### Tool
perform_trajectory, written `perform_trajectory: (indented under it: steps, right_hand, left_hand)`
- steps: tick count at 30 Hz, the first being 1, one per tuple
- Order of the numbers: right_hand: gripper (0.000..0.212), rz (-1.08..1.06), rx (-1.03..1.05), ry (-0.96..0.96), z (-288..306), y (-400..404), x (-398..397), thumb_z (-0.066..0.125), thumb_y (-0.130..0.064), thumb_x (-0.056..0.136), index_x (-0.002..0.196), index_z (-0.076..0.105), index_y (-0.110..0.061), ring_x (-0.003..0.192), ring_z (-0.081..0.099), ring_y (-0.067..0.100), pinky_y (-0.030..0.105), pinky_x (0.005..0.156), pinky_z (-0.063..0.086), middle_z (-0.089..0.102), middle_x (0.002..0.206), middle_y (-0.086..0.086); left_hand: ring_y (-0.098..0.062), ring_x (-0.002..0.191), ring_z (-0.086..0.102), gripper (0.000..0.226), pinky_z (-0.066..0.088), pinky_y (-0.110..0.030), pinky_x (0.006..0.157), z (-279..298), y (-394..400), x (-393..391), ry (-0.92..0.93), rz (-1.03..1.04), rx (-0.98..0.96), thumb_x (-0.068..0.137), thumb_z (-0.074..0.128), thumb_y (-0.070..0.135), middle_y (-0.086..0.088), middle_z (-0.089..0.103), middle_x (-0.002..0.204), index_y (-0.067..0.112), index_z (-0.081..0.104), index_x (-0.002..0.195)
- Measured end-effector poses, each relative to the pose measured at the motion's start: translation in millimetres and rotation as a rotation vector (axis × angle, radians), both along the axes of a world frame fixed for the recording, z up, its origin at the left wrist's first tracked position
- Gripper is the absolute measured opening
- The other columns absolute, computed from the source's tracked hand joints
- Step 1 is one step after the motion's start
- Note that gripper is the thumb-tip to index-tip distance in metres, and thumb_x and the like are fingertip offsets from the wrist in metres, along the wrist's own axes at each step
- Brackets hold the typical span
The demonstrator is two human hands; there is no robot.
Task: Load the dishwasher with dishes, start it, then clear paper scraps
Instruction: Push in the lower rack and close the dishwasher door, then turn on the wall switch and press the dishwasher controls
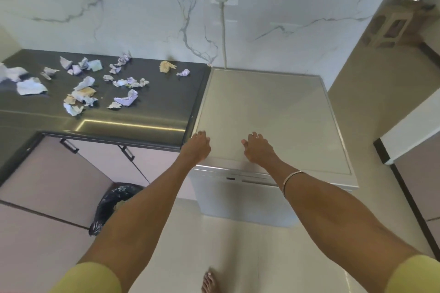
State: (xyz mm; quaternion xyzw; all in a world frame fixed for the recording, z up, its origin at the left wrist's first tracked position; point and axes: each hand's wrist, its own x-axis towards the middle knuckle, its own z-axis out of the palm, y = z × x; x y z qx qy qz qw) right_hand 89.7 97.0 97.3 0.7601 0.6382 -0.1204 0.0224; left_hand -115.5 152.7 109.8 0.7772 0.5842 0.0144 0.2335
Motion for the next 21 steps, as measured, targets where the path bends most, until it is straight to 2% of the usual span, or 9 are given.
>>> perform_trajectory:
  steps: [3, 8, 13, 17, 21]
  right_hand:
    - [0.041, 0.011, -0.002, 0.032, 3, 28, -29, 0.029, -0.024, 0.104, 0.135, 0.045, -0.002, 0.127, 0.041, 0.034, 0.042, 0.102, 0.037, 0.041, 0.140, 0.018]
    - [0.051, 0.047, -0.039, 0.087, 14, 67, -79, 0.027, -0.031, 0.106, 0.145, 0.035, 0.002, 0.139, 0.031, 0.036, 0.044, 0.111, 0.030, 0.029, 0.154, 0.020]
    - [0.045, 0.210, -0.024, 0.024, 15, 114, -121, 0.028, -0.023, 0.105, 0.147, 0.037, -0.007, 0.138, 0.033, 0.037, 0.045, 0.111, 0.033, 0.034, 0.151, 0.021]
    - [0.045, 0.339, -0.039, -0.051, 2, 160, -148, 0.033, -0.011, 0.099, 0.143, 0.044, -0.017, 0.131, 0.039, 0.039, 0.046, 0.105, 0.039, 0.043, 0.141, 0.022]
    - [0.045, 0.409, -0.047, -0.085, -3, 210, -170, 0.032, -0.014, 0.101, 0.144, 0.043, -0.018, 0.133, 0.037, 0.042, 0.048, 0.107, 0.036, 0.041, 0.142, 0.024]
  left_hand:
    - [-0.038, 0.123, 0.049, 0.037, 0.038, -0.045, 0.100, 8, 16, -29, -0.039, 0.048, 0.025, 0.103, 0.028, 0.016, -0.022, 0.050, 0.135, -0.002, 0.046, 0.130]
    - [-0.039, 0.132, 0.043, 0.042, 0.036, -0.048, 0.108, 13, 38, -73, -0.120, 0.141, 0.023, 0.105, 0.026, 0.017, -0.023, 0.044, 0.144, -0.004, 0.039, 0.139]
    - [-0.034, 0.140, 0.035, 0.048, 0.031, -0.049, 0.114, 2, 73, -115, -0.151, 0.231, 0.000, 0.105, 0.026, 0.025, -0.021, 0.038, 0.150, -0.005, 0.035, 0.142]
    - [-0.034, 0.136, 0.039, 0.046, 0.033, -0.049, 0.111, -5, 102, -141, -0.115, 0.312, 0.021, 0.105, 0.026, 0.027, -0.019, 0.044, 0.144, -0.003, 0.042, 0.137]
    - [-0.034, 0.134, 0.040, 0.045, 0.033, -0.047, 0.109, -3, 131, -162, -0.134, 0.379, 0.047, 0.106, 0.027, 0.027, -0.018, 0.045, 0.143, -0.002, 0.041, 0.138]
